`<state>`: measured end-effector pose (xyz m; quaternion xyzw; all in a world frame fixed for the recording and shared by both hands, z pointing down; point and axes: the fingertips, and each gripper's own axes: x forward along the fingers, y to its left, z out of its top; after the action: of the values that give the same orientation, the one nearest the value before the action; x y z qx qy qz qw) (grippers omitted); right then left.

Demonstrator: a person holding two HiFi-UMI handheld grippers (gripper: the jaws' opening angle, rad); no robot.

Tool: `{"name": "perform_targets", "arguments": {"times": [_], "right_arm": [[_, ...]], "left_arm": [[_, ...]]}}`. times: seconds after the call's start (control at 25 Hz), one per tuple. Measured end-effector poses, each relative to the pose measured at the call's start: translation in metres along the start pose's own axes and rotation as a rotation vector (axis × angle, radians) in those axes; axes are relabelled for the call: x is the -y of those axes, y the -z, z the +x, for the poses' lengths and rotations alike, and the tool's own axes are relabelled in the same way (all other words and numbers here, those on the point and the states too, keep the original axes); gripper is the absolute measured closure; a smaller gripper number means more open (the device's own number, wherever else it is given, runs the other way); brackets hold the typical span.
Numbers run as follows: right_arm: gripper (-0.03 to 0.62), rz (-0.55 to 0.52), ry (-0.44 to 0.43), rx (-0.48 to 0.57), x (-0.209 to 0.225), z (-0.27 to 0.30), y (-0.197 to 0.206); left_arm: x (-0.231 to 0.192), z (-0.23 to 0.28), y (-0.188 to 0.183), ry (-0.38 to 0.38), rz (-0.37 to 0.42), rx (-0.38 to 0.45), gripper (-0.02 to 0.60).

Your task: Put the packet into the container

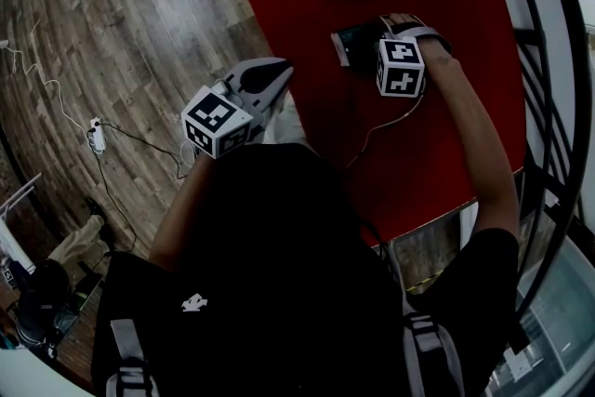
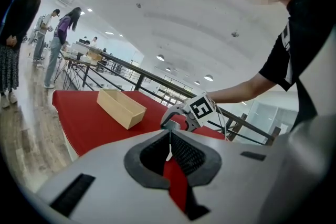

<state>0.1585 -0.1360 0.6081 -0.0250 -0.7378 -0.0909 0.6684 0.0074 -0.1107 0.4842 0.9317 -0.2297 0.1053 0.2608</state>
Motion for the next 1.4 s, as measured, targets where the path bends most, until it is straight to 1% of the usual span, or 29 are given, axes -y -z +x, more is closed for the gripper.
{"name": "perform_targets", "arguments": {"times": [0.12, 0.32, 0.44, 0.56, 0.76, 0.84, 0.96, 1.12, 1.4], "right_arm": [[0.23, -0.01, -0.012, -0.023, 0.0, 0.0, 0.002], [0.23, -0.063, -0.049, -0.05, 0.003, 0.012, 0.001], [0.23, -0.068, -0.061, -0.062, 0.006, 0.019, -0.001], [0.23, -0.062, -0.073, -0.052, 0.007, 0.022, -0.003], [0.229, -0.061, -0.058, -0.068, 0.008, 0.021, -0.003], [0.237, -0.045, -0.049, -0.069, 0.008, 0.018, -0.003], [0.25, 0.029, -0.035, -0.036, 0.006, 0.012, -0.007], [0.25, 0.148, 0.021, -0.013, 0.017, 0.004, -0.011], [0.25, 0.461, 0.158, 0.081, 0.063, -0.027, -0.021]], "left_arm": [[0.003, -0.001, 0.001, 0.006, 0.002, -0.002, 0.568], [-0.003, -0.001, 0.003, -0.011, 0.014, 0.01, 0.568], [-0.004, -0.004, 0.003, -0.01, 0.001, 0.005, 0.568], [-0.006, -0.005, 0.003, -0.016, -0.017, 0.003, 0.568], [-0.012, -0.004, 0.005, -0.018, -0.008, 0.019, 0.568], [-0.012, -0.002, 0.004, -0.017, -0.007, 0.02, 0.568], [-0.006, -0.002, 0.002, -0.008, -0.013, 0.012, 0.568], [-0.009, -0.004, 0.002, -0.009, 0.0, 0.025, 0.568], [-0.017, -0.003, -0.007, -0.011, 0.017, 0.033, 0.568]]}}
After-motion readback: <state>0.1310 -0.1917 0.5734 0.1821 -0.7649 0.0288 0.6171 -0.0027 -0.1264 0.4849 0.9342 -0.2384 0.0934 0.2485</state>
